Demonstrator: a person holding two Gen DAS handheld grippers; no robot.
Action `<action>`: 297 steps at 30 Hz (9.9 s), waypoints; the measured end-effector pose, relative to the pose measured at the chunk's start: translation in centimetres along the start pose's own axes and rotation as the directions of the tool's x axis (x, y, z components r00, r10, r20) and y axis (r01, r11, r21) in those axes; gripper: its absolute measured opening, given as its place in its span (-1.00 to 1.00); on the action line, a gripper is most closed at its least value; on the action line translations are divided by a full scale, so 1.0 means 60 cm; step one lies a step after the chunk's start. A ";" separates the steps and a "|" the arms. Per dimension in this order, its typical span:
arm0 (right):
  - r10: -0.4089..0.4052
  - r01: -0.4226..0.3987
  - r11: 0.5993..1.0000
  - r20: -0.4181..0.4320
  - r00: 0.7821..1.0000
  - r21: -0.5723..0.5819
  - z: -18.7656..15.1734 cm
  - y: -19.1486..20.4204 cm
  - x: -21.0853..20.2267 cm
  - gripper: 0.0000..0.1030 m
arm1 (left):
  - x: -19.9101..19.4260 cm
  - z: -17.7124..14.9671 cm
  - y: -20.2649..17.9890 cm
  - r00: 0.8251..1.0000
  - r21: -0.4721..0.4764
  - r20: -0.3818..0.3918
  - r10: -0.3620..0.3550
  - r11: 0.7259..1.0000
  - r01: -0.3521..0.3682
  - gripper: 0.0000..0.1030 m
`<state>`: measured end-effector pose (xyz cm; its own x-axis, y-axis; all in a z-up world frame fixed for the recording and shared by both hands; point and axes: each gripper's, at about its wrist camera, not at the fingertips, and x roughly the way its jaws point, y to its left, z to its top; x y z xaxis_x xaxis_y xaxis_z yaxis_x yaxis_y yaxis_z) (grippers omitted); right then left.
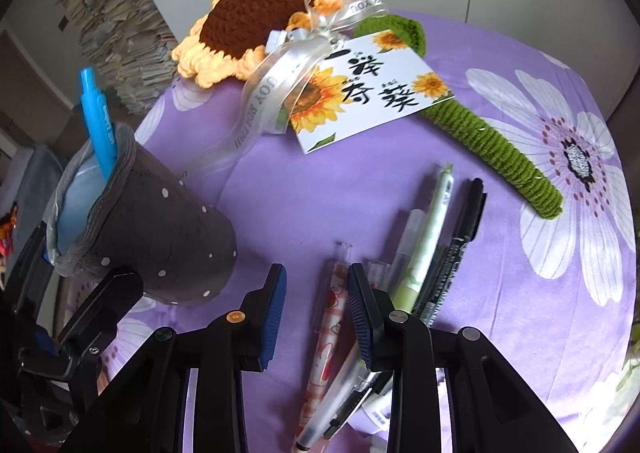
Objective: Organize stationery
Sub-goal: 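Grasp the red-patterned pen with the right gripper, then lift the red-patterned pen and insert it into the held cup, then grasp the green highlighter with the right gripper, then lift the green highlighter and insert it into the held cup, then grasp the white pen with the right gripper, then lift the white pen and insert it into the held cup, then reach the right gripper toward the black marker on the cloth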
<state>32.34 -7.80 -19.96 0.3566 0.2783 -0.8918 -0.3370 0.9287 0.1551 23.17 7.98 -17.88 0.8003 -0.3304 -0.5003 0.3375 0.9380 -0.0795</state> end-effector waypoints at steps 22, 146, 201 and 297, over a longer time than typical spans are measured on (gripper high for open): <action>0.093 -0.081 0.996 0.345 0.934 -0.048 -0.033 0.027 -0.203 -0.72 | 0.000 0.000 -0.001 1.000 0.002 0.000 0.000 1.000 0.000 0.30; 0.129 -0.087 0.986 0.310 0.942 -0.145 0.013 0.103 -0.148 -0.78 | 0.008 0.001 0.001 1.000 0.000 -0.015 -0.005 1.000 0.005 0.33; -0.005 -0.005 0.999 0.262 0.965 0.035 0.009 -0.007 -0.142 -0.79 | 0.008 0.001 0.000 1.000 0.001 -0.015 -0.004 1.000 0.004 0.33; -0.091 0.076 0.954 0.036 0.995 0.291 0.044 -0.163 -0.007 -0.41 | 0.009 0.002 -0.005 1.000 0.003 -0.015 -0.003 1.000 0.003 0.33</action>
<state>37.78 -16.35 -19.99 0.4168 0.2015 -0.8864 -0.0402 0.9782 0.2035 23.55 7.53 -18.00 0.7918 -0.3317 -0.5128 0.3415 0.9366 -0.0786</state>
